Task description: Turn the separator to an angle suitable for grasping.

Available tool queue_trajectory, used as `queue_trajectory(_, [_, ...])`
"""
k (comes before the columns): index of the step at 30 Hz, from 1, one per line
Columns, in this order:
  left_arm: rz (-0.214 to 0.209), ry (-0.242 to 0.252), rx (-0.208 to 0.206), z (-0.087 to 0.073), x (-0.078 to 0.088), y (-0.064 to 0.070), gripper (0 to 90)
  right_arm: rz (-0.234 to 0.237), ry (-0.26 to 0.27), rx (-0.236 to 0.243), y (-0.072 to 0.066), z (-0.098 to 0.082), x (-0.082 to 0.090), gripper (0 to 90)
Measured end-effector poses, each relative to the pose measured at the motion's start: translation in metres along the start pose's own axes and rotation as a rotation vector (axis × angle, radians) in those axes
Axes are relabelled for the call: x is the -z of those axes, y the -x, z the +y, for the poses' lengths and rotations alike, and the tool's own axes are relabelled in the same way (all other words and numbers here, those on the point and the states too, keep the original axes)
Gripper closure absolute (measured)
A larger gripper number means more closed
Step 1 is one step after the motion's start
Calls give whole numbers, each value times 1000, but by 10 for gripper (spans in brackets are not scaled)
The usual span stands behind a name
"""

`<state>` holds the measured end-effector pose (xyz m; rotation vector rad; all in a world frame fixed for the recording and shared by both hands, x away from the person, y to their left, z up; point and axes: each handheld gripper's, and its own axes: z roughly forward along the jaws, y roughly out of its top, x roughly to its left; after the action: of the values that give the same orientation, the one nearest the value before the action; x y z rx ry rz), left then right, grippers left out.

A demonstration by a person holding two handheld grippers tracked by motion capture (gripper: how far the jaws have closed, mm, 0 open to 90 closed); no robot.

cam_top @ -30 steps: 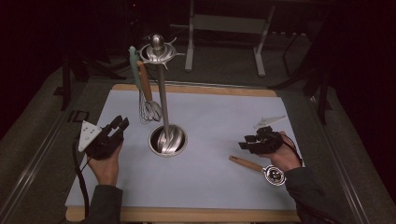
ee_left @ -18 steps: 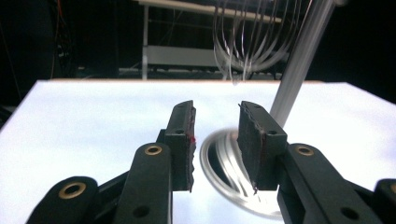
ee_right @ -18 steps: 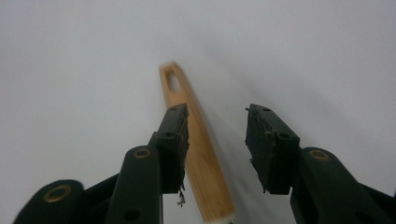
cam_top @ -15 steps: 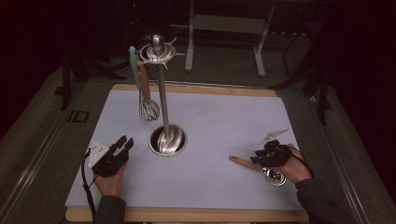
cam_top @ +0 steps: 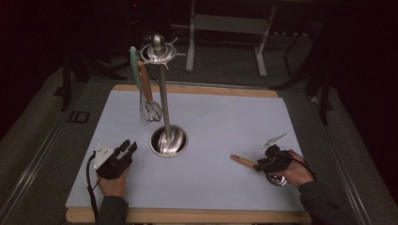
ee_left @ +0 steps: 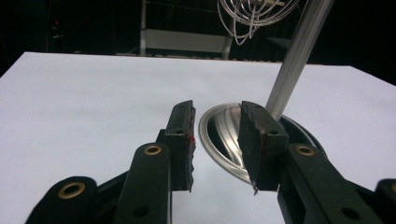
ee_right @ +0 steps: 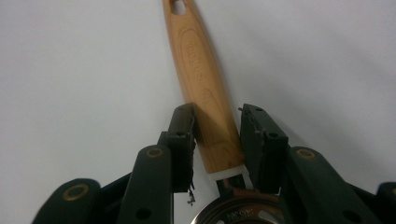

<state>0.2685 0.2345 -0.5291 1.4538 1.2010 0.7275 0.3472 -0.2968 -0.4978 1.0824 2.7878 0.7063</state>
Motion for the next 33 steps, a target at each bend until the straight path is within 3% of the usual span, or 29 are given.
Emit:
queue_trajectory(7, [3, -14, -18, -1, -2, 2, 660, -28, 52, -73, 9, 8, -6, 668])
queue_trajectory(13, [-5, -7, -11, -1, -2, 3, 658, -66, 98, -191, 23, 15, -11, 670])
queue_trajectory(14, [-5, -7, -11, -1, -2, 3, 658, -66, 98, -191, 23, 15, -11, 670])
queue_trajectory(16, [-5, -9, -10, -1, -2, 3, 658, -92, 108, -253, 31, 17, -11, 674])
queue_trajectory(27, [-9, -20, -19, -2, -3, 4, 655, 6, 48, -226, 47, 14, -5, 660])
queue_trajectory(33, [-7, -20, -13, -2, -3, 4, 655, 22, 10, -231, 51, 18, -12, 675])
